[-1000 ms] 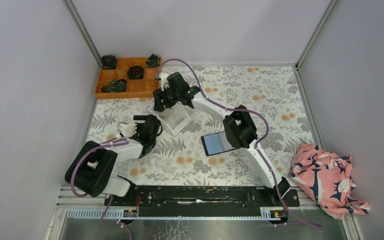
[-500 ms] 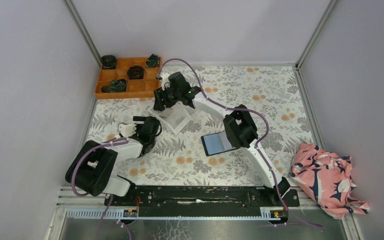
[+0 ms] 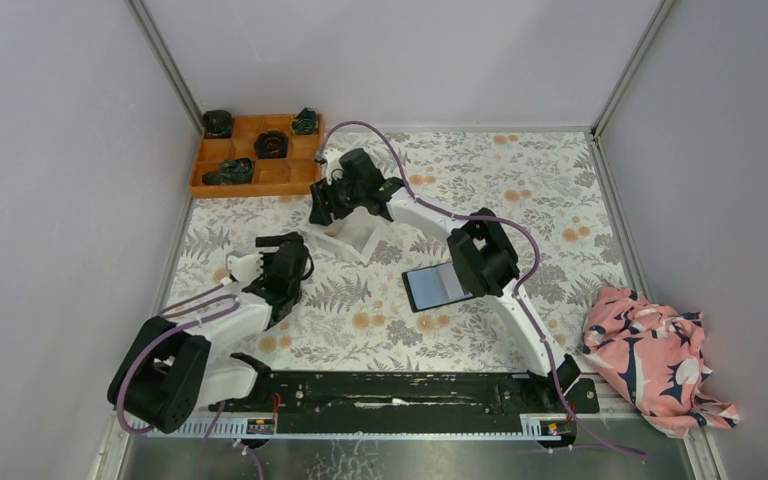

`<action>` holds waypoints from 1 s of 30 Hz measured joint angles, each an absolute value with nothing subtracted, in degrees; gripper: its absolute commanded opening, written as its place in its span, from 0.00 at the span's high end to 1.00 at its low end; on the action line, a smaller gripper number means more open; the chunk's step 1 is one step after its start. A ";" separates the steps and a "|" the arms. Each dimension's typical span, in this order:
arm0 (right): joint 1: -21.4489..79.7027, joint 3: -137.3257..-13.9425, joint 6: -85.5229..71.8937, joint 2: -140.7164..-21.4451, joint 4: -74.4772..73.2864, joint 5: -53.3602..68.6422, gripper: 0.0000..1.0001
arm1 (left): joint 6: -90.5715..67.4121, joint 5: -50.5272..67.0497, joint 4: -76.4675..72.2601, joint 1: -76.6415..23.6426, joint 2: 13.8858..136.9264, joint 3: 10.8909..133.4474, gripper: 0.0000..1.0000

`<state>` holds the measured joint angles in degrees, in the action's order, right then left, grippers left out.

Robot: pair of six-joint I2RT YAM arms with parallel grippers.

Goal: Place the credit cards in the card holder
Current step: Adjust the storage box at the center of the board.

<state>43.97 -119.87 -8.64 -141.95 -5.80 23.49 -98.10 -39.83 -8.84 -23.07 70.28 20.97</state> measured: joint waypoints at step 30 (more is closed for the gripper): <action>42.89 -117.67 -6.15 -139.98 -5.69 22.20 0.53 | -97.58 -24.93 -16.99 -19.59 86.35 25.85 0.43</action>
<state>42.89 -117.67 -6.15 -139.98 -5.69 22.20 -97.58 -24.93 -16.99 -19.59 86.35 25.85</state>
